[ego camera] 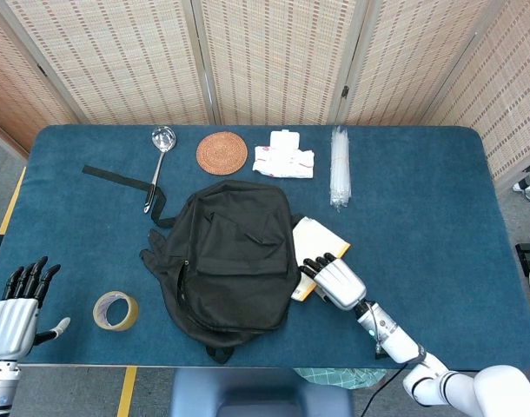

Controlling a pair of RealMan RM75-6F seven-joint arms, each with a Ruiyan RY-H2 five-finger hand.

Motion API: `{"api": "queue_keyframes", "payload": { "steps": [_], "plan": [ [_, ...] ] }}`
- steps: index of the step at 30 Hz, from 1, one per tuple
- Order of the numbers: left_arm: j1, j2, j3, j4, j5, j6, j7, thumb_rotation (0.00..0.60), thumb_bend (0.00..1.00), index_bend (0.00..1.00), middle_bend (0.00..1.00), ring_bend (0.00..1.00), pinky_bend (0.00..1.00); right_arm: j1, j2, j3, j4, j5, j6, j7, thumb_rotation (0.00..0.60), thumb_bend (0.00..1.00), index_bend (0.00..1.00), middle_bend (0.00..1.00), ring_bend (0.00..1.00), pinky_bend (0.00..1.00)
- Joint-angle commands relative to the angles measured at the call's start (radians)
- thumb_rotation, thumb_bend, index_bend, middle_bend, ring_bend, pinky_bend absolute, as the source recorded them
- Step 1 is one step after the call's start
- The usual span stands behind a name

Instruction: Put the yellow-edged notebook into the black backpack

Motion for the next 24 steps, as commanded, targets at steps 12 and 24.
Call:
{"api": "queue_keyframes", "payload": {
  "steps": [12, 24],
  "plan": [
    [0.003, 0.004, 0.001, 0.000, -0.004, -0.003, -0.011, 0.600, 0.23, 0.14, 0.04, 0.07, 0.00, -0.007, -0.041, 0.033, 0.027, 0.043, 0.022, -0.007, 0.600, 0.46, 0.38, 0.33, 0.38, 0.39],
    [0.004, 0.006, 0.002, 0.003, -0.004, -0.005, -0.023, 0.600, 0.23, 0.14, 0.04, 0.07, 0.00, -0.001, -0.052, 0.056, 0.026, 0.074, 0.017, 0.003, 0.600, 0.46, 0.52, 0.36, 0.41, 0.39]
  ]
}}
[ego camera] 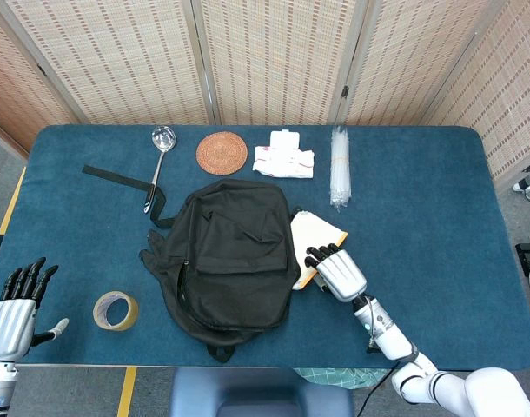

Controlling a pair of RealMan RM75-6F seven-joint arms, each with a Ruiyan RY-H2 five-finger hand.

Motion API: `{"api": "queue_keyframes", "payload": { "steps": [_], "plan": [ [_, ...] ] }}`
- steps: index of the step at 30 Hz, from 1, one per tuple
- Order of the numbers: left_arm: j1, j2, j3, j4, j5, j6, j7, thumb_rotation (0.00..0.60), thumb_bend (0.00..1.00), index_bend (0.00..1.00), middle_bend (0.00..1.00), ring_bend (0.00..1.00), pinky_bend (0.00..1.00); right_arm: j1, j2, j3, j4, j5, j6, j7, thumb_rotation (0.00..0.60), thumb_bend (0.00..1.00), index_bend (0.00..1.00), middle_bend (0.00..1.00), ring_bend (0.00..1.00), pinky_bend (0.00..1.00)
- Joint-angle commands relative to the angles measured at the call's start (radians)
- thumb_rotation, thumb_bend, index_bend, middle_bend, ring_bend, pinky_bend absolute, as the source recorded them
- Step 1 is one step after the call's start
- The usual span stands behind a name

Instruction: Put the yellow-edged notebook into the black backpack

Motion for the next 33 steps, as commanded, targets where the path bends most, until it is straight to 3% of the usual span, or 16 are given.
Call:
{"api": "queue_keyframes", "payload": {
  "steps": [1, 19, 25, 33],
  "plan": [
    [0.001, 0.000, 0.000, 0.001, -0.001, -0.001, -0.002, 0.600, 0.23, 0.14, 0.04, 0.07, 0.00, 0.001, -0.001, 0.002, 0.002, 0.004, -0.002, 0.000, 0.600, 0.46, 0.52, 0.36, 0.42, 0.39],
    [-0.005, 0.004, -0.002, 0.000, 0.008, -0.002, -0.005, 0.600, 0.23, 0.12, 0.04, 0.06, 0.00, -0.009, 0.003, 0.008, 0.028, 0.019, 0.023, -0.010, 0.600, 0.46, 0.73, 0.45, 0.45, 0.42],
    [-0.039, 0.019, -0.008, -0.008, 0.051, -0.019, -0.008, 0.600, 0.23, 0.12, 0.04, 0.06, 0.00, -0.047, 0.051, 0.021, 0.026, 0.016, 0.123, -0.003, 0.600, 0.46, 0.79, 0.50, 0.49, 0.44],
    [-0.162, 0.047, -0.033, -0.030, 0.119, -0.130, -0.025, 0.600, 0.23, 0.13, 0.04, 0.06, 0.00, -0.104, 0.170, 0.071, -0.022, 0.015, 0.312, 0.006, 0.600, 0.46, 0.85, 0.53, 0.51, 0.45]
  ]
}}
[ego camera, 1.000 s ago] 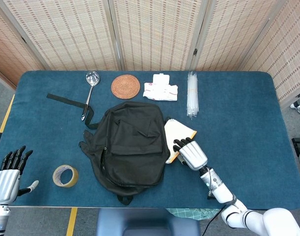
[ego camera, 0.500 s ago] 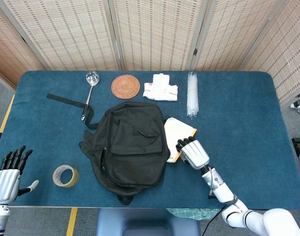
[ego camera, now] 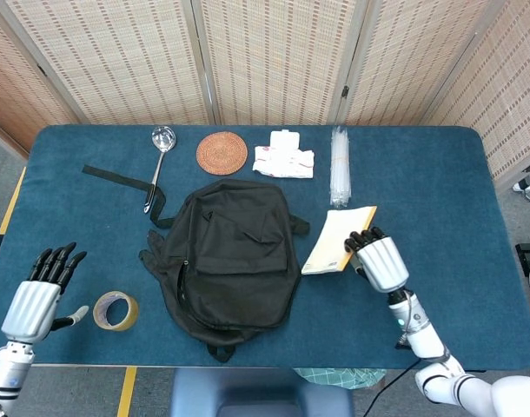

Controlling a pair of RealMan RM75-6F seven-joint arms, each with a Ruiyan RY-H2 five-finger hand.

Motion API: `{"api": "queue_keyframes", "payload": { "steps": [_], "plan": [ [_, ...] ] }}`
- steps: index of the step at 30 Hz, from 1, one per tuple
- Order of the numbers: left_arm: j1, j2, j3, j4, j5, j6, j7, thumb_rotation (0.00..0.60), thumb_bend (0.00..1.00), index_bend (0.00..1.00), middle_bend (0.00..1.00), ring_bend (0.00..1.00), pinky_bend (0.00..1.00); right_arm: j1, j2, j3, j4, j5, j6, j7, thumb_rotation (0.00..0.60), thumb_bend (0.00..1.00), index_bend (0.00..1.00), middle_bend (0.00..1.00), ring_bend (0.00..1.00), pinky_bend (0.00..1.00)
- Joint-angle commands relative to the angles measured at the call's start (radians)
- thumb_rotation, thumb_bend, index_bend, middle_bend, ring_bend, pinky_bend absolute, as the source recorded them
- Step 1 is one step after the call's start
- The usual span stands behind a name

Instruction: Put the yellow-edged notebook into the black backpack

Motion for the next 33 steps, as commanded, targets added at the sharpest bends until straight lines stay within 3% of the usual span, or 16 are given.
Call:
{"api": "queue_keyframes", "payload": {
  "steps": [1, 8, 17, 23, 33],
  "plan": [
    [-0.065, 0.017, -0.014, -0.019, 0.034, -0.065, -0.013, 0.600, 0.23, 0.13, 0.04, 0.07, 0.00, -0.032, 0.073, 0.032, -0.039, -0.005, 0.092, 0.000, 0.600, 0.46, 0.85, 0.53, 0.52, 0.45],
    [-0.210, 0.039, -0.024, -0.083, 0.097, -0.220, -0.043, 0.600, 0.23, 0.16, 0.06, 0.08, 0.00, -0.065, 0.203, 0.088, -0.154, -0.017, 0.234, -0.041, 0.600, 0.46, 0.86, 0.54, 0.53, 0.45],
    [-0.362, 0.020, -0.010, -0.155, 0.134, -0.411, -0.024, 0.600, 0.23, 0.18, 0.07, 0.08, 0.00, -0.108, 0.342, 0.131, -0.313, -0.014, 0.305, -0.118, 0.600, 0.46, 0.87, 0.54, 0.53, 0.45],
    [-0.441, -0.037, 0.006, -0.153, 0.147, -0.508, -0.018, 0.600, 0.23, 0.20, 0.07, 0.09, 0.00, -0.129, 0.372, 0.132, -0.351, -0.004, 0.299, -0.138, 0.600, 0.46, 0.88, 0.54, 0.53, 0.45],
    [-0.540, -0.199, -0.018, -0.095, 0.018, -0.647, 0.013, 0.600, 0.23, 0.23, 0.08, 0.11, 0.00, -0.138, 0.364, 0.130, -0.339, 0.002, 0.277, -0.133, 0.600, 0.46, 0.88, 0.54, 0.53, 0.45]
  ]
}}
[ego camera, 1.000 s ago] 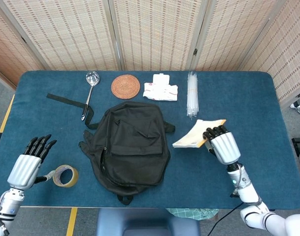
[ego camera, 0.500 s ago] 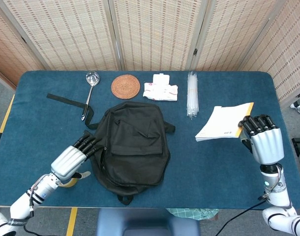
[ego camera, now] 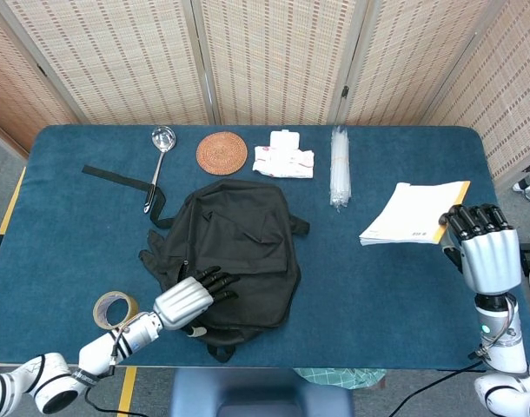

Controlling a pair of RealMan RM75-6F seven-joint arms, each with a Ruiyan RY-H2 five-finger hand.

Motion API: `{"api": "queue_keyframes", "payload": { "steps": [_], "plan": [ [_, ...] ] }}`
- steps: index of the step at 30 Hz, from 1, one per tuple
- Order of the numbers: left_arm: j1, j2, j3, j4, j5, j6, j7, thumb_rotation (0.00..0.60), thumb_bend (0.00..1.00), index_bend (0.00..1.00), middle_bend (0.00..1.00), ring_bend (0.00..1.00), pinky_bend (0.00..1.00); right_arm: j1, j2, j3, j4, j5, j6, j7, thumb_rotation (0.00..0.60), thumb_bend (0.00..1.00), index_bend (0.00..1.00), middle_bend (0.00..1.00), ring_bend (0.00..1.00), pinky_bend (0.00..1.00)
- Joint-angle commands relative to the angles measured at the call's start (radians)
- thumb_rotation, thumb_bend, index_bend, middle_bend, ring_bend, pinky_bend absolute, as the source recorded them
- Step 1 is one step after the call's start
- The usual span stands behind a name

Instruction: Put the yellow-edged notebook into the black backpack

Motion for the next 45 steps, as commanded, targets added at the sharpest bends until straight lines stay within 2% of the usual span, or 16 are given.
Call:
{"api": "queue_keyframes", "payload": {
  "steps": [1, 11, 15, 18, 26, 29, 34, 39, 45],
  "plan": [
    [-0.032, -0.052, -0.015, 0.028, -0.058, -0.040, 0.017, 0.600, 0.23, 0.24, 0.08, 0.11, 0.00, -0.001, -0.003, 0.001, 0.004, 0.001, -0.005, 0.003, 0.600, 0.46, 0.88, 0.54, 0.53, 0.45],
    [-0.077, -0.118, -0.022, 0.052, -0.160, -0.087, 0.038, 0.600, 0.23, 0.25, 0.09, 0.11, 0.00, 0.000, -0.016, 0.006, 0.036, 0.008, -0.022, 0.020, 0.600, 0.46, 0.88, 0.54, 0.53, 0.45],
    [-0.089, -0.145, -0.041, 0.070, -0.215, -0.090, 0.026, 0.600, 0.23, 0.31, 0.10, 0.11, 0.00, 0.001, -0.025, 0.007, 0.047, 0.011, -0.028, 0.029, 0.600, 0.46, 0.88, 0.54, 0.53, 0.45],
    [-0.093, -0.144, -0.047, 0.071, -0.238, -0.089, 0.004, 0.600, 0.24, 0.36, 0.12, 0.11, 0.00, 0.003, -0.031, 0.004, 0.055, 0.011, -0.035, 0.031, 0.600, 0.46, 0.88, 0.54, 0.53, 0.45],
    [-0.089, -0.123, -0.044, 0.053, -0.253, -0.053, -0.018, 0.600, 0.28, 0.39, 0.13, 0.12, 0.00, 0.003, -0.044, 0.000, 0.073, 0.012, -0.048, 0.038, 0.600, 0.46, 0.88, 0.54, 0.53, 0.45],
    [-0.084, -0.142, -0.049, 0.065, -0.259, -0.026, -0.029, 0.600, 0.34, 0.41, 0.15, 0.14, 0.01, 0.002, -0.046, 0.001, 0.073, 0.012, -0.046, 0.040, 0.600, 0.46, 0.88, 0.54, 0.53, 0.45],
    [-0.072, -0.188, -0.053, 0.104, -0.275, 0.014, -0.048, 0.600, 0.49, 0.57, 0.24, 0.21, 0.05, 0.002, -0.044, 0.000, 0.069, 0.008, -0.044, 0.039, 0.600, 0.46, 0.88, 0.54, 0.53, 0.45],
    [-0.059, -0.207, -0.060, 0.122, -0.294, 0.045, -0.062, 0.600, 0.54, 0.67, 0.28, 0.24, 0.05, -0.001, -0.042, -0.001, 0.062, 0.005, -0.041, 0.039, 0.600, 0.46, 0.88, 0.54, 0.53, 0.45],
    [-0.032, -0.211, -0.094, 0.111, -0.321, 0.118, -0.098, 0.600, 0.56, 0.68, 0.32, 0.27, 0.06, -0.010, -0.024, -0.004, 0.024, -0.020, -0.008, 0.063, 0.600, 0.46, 0.88, 0.54, 0.53, 0.45]
  ]
}}
